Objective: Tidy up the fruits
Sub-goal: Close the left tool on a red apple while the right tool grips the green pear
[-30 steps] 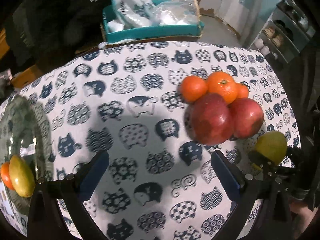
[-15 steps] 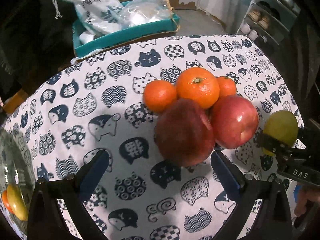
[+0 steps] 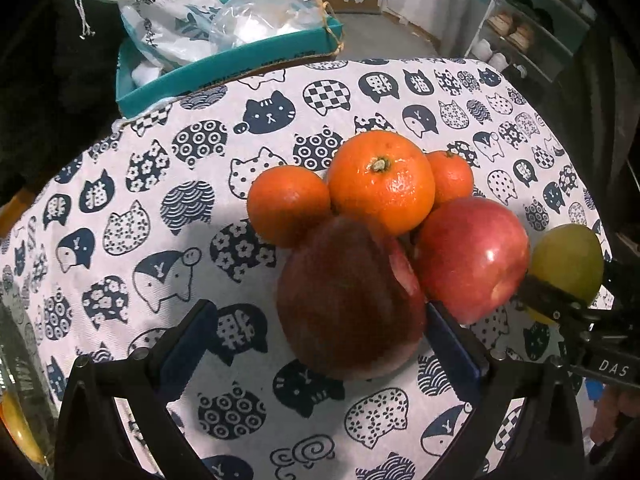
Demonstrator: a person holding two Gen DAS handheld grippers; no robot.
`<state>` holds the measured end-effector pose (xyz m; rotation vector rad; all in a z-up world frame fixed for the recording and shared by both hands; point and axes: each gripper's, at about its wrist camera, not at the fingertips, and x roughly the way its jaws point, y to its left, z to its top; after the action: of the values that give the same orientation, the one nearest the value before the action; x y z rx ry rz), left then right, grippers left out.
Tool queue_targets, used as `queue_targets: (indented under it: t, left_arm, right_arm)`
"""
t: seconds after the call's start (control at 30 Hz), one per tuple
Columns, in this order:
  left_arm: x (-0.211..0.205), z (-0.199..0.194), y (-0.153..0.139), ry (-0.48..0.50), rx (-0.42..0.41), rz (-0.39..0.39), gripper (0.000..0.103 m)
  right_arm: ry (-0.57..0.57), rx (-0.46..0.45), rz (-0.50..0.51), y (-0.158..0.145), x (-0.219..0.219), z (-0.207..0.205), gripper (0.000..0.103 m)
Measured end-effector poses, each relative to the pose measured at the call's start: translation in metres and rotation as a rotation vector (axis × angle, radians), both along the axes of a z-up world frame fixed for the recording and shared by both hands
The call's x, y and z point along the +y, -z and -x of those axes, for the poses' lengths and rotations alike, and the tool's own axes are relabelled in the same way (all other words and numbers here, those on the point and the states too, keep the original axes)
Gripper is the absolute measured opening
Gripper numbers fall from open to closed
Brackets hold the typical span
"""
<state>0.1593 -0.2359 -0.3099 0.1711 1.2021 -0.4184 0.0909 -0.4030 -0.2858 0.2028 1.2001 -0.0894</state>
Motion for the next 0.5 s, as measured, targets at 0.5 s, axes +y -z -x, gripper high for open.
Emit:
queue_targets:
  t: [0.5]
  left_arm:
    - [-0.0046, 0.0019, -0.0005, 0.021, 0.017, 0.094, 0.074]
  right_arm:
    - [0.016, 0.005, -0.002, 0.0019, -0.0032, -0.0018, 0.082]
